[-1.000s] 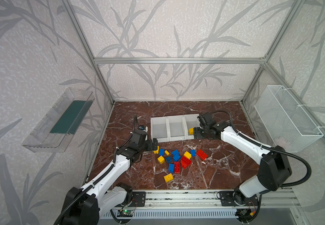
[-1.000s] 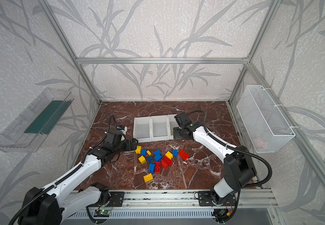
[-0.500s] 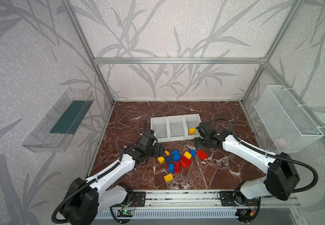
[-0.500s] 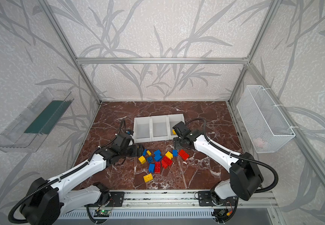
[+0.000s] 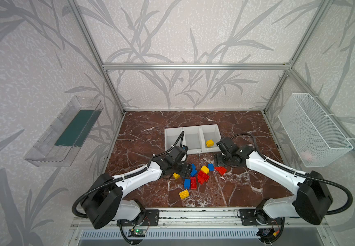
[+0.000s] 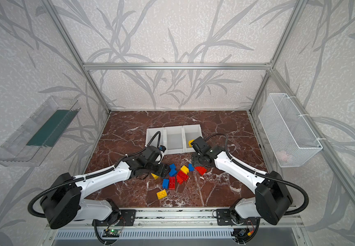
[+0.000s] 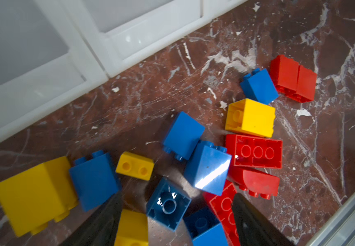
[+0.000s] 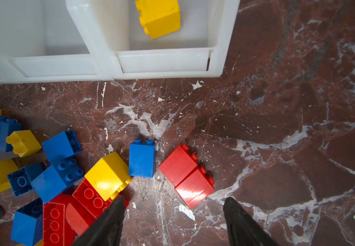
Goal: Sort the legos into containers by color
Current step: Pick up the lego from the center of the table.
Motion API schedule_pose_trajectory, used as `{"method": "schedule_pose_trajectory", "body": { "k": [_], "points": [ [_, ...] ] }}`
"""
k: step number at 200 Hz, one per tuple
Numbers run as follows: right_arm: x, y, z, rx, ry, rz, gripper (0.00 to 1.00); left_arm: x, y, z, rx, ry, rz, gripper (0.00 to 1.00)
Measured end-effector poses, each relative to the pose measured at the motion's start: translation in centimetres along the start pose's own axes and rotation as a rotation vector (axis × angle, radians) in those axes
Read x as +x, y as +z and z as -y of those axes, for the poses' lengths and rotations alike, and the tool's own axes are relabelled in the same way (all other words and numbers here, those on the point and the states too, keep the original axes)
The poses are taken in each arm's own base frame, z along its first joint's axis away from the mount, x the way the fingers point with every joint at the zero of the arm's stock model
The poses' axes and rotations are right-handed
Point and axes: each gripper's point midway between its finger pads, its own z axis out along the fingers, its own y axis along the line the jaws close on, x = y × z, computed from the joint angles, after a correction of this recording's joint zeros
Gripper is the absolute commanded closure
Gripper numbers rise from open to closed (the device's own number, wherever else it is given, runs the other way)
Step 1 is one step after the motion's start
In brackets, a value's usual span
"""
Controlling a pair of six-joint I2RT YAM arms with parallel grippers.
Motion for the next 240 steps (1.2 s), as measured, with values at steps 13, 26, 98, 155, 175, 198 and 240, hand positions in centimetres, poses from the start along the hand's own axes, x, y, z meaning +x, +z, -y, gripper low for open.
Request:
{"method": "schedule_pose_trajectory", "body": {
  "k": [13, 26, 98, 155, 175, 198, 240],
  "points": [
    [0.0, -0.2, 0.0, -0.004, 0.007, 0.007, 0.26, -0.3, 0.7, 0.6, 0.005, 0.038, -0.018, 0.22],
    [0.1, -0.4, 0.2, -0.005, 0.016, 0.012, 0.26, -0.1, 1.6, 1.0, 0.006, 0.071, -0.044, 0.24],
    [0.3, -0.7, 0.6, 0.001, 0.041, 0.026, 0.26, 2.4, 4.4, 1.5, -0.004, 0.152, -0.151, 0.38],
    [0.3, -1.0, 0.7, 0.001, 0.045, 0.033, 0.27, 2.4, 4.7, 1.6, -0.015, 0.17, -0.146, 0.58],
    [0.4, -1.1, 0.9, 0.002, 0.05, 0.036, 0.27, 2.2, 4.7, 1.6, -0.017, 0.172, -0.139, 0.58],
    [0.5, -1.4, 1.1, 0.003, 0.068, 0.041, 0.27, 1.8, 4.7, 1.8, -0.012, 0.171, -0.13, 0.6],
    [0.3, -2.1, 1.3, 0.002, 0.075, 0.063, 0.27, -2.4, 3.6, 3.4, 0.014, 0.166, -0.037, 0.62]
  ]
}}
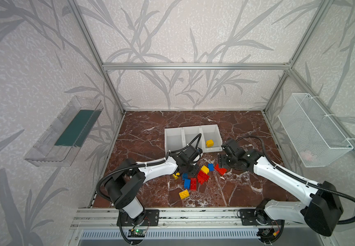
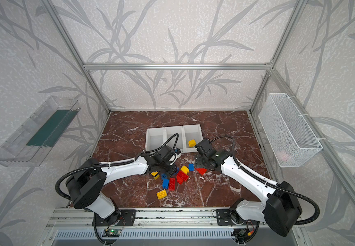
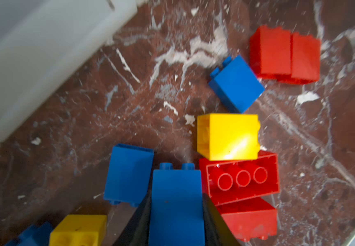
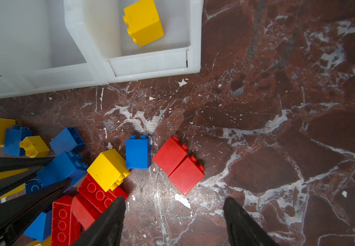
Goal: Sort the legos into containers by color
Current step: Pick up the lego from the center of the table, then place the lego in the container.
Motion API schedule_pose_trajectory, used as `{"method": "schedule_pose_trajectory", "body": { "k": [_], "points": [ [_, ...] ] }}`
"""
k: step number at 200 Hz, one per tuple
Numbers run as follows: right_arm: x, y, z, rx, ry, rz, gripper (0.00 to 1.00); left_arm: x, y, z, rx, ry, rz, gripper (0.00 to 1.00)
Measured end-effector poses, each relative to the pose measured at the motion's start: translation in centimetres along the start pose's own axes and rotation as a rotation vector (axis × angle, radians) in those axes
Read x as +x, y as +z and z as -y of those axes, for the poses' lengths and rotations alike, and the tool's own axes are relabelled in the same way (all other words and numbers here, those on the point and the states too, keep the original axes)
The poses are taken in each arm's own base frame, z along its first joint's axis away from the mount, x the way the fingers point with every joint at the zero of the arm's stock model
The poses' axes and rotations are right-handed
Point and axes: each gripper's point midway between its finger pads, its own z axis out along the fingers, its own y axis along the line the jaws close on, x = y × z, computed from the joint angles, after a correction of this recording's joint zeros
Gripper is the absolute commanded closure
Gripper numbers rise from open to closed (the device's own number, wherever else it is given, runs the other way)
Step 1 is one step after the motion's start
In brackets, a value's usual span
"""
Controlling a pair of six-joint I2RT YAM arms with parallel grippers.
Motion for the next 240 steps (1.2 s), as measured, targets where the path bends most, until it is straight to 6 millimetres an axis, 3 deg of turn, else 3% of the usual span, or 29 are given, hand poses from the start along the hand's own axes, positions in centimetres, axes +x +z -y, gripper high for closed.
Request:
{"method": "schedule_pose_trajectory", "body": {
  "k": [38, 67, 102, 119, 170, 212, 240],
  "points": [
    [-0.3, -0.6, 0.0, -0.008, 0.004, 0.022, 0.27, -6.8, -1.9, -1.1, -0.057, -0.003, 0.156, 0.63],
    [-0.4, -1.0, 0.1, -0.015, 0.012, 0.031, 0.27, -10.3, -1.3, -5.0, -0.131, -0.064, 0.207, 0.63],
    [-0.2, -1.3, 0.4, -0.011, 0.017, 0.039, 0.27, -10.4, 0.9, -10.5, -0.216, -0.152, 0.17, 0.63],
    [-0.3, -1.4, 0.4, -0.012, 0.017, 0.044, 0.27, -10.6, 1.6, -11.9, -0.237, -0.173, 0.156, 0.61],
    [-0.4, -1.5, 0.4, -0.015, 0.02, 0.049, 0.26, -11.5, 2.0, -12.1, -0.244, -0.191, 0.142, 0.28],
    [-0.4, -1.4, 0.6, -0.004, 0.018, 0.052, 0.26, -11.5, 1.7, -12.0, -0.241, -0.204, 0.146, 0.18],
    [-0.4, -1.4, 0.7, -0.001, 0.016, 0.053, 0.25, -12.2, 0.3, -12.0, -0.248, -0.214, 0.18, 0.14]
  ]
}}
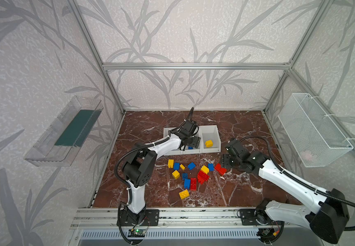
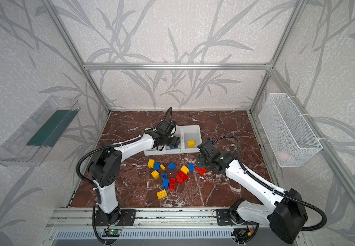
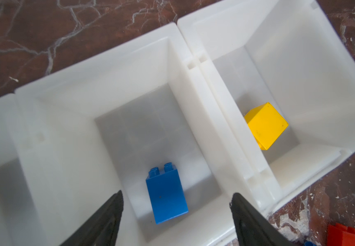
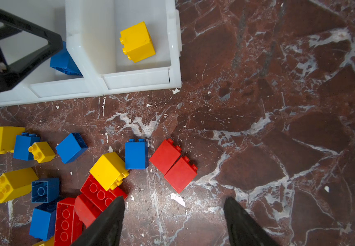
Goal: Sort the legos into containers by color
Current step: Place the lego in the container.
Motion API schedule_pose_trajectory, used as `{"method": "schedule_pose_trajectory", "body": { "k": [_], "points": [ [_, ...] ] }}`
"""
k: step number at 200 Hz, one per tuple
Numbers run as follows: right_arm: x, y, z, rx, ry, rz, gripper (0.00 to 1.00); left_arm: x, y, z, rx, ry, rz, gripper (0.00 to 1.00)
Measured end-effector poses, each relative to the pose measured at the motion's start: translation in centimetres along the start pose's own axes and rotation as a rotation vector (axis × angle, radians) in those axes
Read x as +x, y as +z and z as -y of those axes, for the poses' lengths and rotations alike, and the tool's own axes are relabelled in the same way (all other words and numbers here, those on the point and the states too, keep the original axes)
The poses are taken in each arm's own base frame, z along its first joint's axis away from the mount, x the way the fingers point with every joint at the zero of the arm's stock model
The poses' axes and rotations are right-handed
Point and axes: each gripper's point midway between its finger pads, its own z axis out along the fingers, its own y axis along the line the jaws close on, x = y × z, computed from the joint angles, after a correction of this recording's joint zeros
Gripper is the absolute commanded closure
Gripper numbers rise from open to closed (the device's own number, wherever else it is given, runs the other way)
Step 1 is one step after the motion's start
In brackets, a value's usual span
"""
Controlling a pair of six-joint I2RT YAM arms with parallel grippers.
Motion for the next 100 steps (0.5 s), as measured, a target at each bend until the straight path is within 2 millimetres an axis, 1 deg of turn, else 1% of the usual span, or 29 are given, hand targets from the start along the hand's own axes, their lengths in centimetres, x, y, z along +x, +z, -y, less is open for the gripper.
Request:
{"method": "schedule_pose_trajectory", "body": {
  "k": [18, 35, 55, 75, 100],
  "points": [
    [0.0, 0.0, 0.0, 0.001, -0.003, -0.001, 0.25, -1.0, -1.8, -0.3, -0.009, -0.008, 0.044, 0.11],
    [0.1, 0.2, 0.0, 0.004, -0.022, -0.007, 0.25, -1.9, -4.0, -0.5, -0.016, -0.013, 0.1, 0.07],
    [0.5, 0.5, 0.0, 0.004, -0.049, -0.03, 0.26, -2.4, -6.6, -1.0, -0.023, -0.022, 0.168, 0.04],
    [1.2, 0.9, -0.2, 0.002, -0.078, -0.07, 0.26, -2.1, -8.6, -1.6, -0.037, -0.029, 0.21, 0.03],
    [2.1, 1.6, -1.2, -0.008, -0.133, -0.119, 0.26, -0.6, -10.3, -2.8, -0.074, -0.044, 0.233, 0.03]
  ]
}}
